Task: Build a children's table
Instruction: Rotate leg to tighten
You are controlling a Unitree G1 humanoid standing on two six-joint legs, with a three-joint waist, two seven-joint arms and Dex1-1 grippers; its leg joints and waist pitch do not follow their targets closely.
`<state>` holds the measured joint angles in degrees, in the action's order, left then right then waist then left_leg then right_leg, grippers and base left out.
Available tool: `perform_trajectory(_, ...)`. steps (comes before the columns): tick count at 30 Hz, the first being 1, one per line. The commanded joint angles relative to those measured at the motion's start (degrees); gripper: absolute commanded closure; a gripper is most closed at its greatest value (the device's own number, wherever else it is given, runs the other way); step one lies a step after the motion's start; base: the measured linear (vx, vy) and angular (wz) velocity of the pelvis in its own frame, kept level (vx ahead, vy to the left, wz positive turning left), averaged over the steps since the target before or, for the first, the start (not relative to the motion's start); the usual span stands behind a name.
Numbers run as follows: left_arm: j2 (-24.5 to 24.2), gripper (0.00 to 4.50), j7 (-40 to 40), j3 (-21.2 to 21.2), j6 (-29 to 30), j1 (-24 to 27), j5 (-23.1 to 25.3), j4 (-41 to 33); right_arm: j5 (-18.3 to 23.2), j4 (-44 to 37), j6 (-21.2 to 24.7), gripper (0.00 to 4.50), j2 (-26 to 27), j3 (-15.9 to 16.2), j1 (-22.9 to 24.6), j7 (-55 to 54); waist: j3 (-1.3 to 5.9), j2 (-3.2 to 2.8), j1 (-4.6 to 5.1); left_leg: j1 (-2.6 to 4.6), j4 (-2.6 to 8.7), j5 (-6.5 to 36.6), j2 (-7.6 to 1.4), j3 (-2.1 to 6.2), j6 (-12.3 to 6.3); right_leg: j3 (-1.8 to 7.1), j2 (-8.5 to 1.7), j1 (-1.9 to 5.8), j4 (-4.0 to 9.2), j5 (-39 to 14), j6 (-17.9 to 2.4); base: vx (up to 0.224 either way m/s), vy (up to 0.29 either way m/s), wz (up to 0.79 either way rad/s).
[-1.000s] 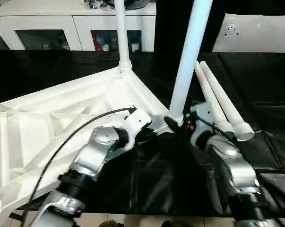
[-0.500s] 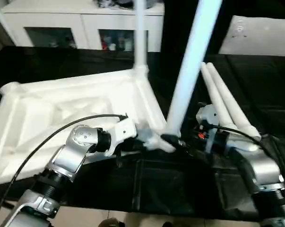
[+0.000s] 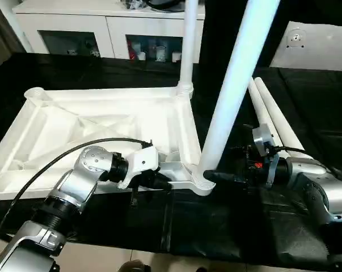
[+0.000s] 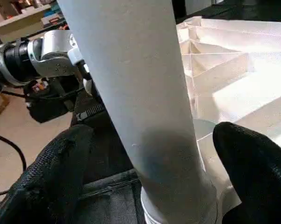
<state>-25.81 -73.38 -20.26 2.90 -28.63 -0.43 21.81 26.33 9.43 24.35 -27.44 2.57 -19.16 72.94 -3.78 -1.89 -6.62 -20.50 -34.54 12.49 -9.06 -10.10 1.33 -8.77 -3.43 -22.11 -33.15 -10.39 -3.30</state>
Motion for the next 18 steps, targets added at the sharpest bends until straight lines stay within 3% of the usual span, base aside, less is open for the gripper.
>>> perform_trajectory(1, -0.3, 4.50, -1.4, -1.3, -1.0, -0.5, 0.0, -0.1, 0.1, 0.0, 0.0, 0.35, 0.1, 0.1, -0.4, 0.2, 4.52, 0.74, -0.12, 0.21, 3.45, 0.5, -5.64, 2.12, -6.43, 4.99, -7.33, 3.33, 3.35, -10.8, -6.4, 0.000, 0.000, 0.00)
perform_trajectory(7, -0.3, 4.50, -1.7, -1.5, -1.0, -0.2, 0.1, -0.3, 0.1, 1.2, 0.0, 0.93, 1.0, 0.8, -1.1, -0.5, 4.56, 0.78, -0.13, 0.15, 3.40, 0.2, -5.58, 2.08, -6.30, 4.93, -7.33, 3.34, 3.38, -11.2, -6.4, 0.000, 0.000, 0.00)
perform_trajectory(18, 0.3, 4.50, -0.5, -1.8, -1.8, -0.5, 1.0, 0.4, -4.8, 3.1, -4.4, 1.80, 2.5, 3.6, -1.3, -3.1, 4.50, 0.85, -0.03, 0.19, 3.41, 0.0, -5.59, 2.11, -6.18, 4.95, -7.31, 3.29, 3.18, -10.4, -6.5, 0.000, 0.000, 0.00)
